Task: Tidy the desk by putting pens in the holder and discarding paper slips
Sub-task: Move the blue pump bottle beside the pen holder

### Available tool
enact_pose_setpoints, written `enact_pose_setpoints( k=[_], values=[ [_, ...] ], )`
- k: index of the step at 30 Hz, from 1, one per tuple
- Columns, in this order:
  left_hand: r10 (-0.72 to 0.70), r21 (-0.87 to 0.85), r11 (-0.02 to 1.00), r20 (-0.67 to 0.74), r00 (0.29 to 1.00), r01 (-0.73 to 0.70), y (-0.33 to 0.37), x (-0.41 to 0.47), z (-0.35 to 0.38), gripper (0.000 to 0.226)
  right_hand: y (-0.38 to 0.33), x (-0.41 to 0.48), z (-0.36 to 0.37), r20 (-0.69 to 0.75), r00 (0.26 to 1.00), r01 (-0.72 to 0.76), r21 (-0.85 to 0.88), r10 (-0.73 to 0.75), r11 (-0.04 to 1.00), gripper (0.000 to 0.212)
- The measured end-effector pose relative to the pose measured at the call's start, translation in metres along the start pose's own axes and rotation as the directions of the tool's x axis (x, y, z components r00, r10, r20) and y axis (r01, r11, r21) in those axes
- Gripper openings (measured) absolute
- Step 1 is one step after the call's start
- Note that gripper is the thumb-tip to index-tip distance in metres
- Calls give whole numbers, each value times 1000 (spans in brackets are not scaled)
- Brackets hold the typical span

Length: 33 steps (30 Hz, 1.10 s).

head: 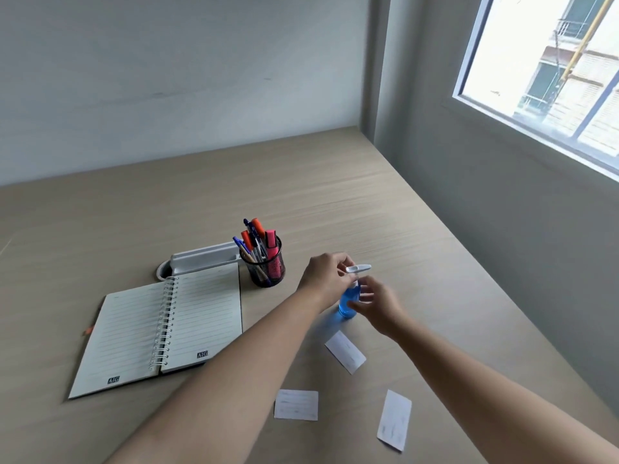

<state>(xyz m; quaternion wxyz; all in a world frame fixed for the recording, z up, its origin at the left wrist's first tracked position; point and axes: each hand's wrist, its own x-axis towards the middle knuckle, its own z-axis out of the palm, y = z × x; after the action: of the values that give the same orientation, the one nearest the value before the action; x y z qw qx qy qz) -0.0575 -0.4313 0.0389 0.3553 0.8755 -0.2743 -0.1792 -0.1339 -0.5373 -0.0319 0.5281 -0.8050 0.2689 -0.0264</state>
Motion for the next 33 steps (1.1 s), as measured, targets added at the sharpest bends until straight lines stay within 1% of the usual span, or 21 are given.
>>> enact_pose_setpoints(
  k=[5,10,16,22,24,26,28,29,31,33],
  values=[
    [28,-3,1000,-47,998,-28,-6,19,-13,9,-8,19,3,-25,997,71,-55,-72,996,32],
    [18,-9,1000,-106,994,-19,-9,55,-42,9,-36,64,9,-10,994,107,-55,-107,993,34],
    [-20,17,1000,-131,991,22,-27,90,-55,9,-51,106,25,12,995,105,-80,-104,991,35],
    [-51,10,999,-144,988,53,-39,97,-57,10,-51,119,35,31,996,86,-92,-83,992,36],
    [-62,4,998,-150,987,64,-39,96,-56,13,-50,118,34,36,997,78,-103,-74,992,37],
    [-72,-2,997,-156,985,73,-39,92,-54,25,-48,113,31,36,997,66,-120,-62,991,40],
    [-58,26,998,-191,980,64,-38,83,-53,36,-48,104,24,29,998,56,-133,-53,989,44],
    [-40,45,998,-228,973,52,-37,77,-53,38,-47,98,19,24,998,54,-136,-51,989,44],
    [15,81,997,-306,952,10,-36,59,-50,34,-46,82,8,10,999,54,-123,-53,991,41],
    [75,105,994,-352,933,-41,-34,39,-43,27,-43,61,-4,1,999,54,-103,-54,993,36]
  ],
)
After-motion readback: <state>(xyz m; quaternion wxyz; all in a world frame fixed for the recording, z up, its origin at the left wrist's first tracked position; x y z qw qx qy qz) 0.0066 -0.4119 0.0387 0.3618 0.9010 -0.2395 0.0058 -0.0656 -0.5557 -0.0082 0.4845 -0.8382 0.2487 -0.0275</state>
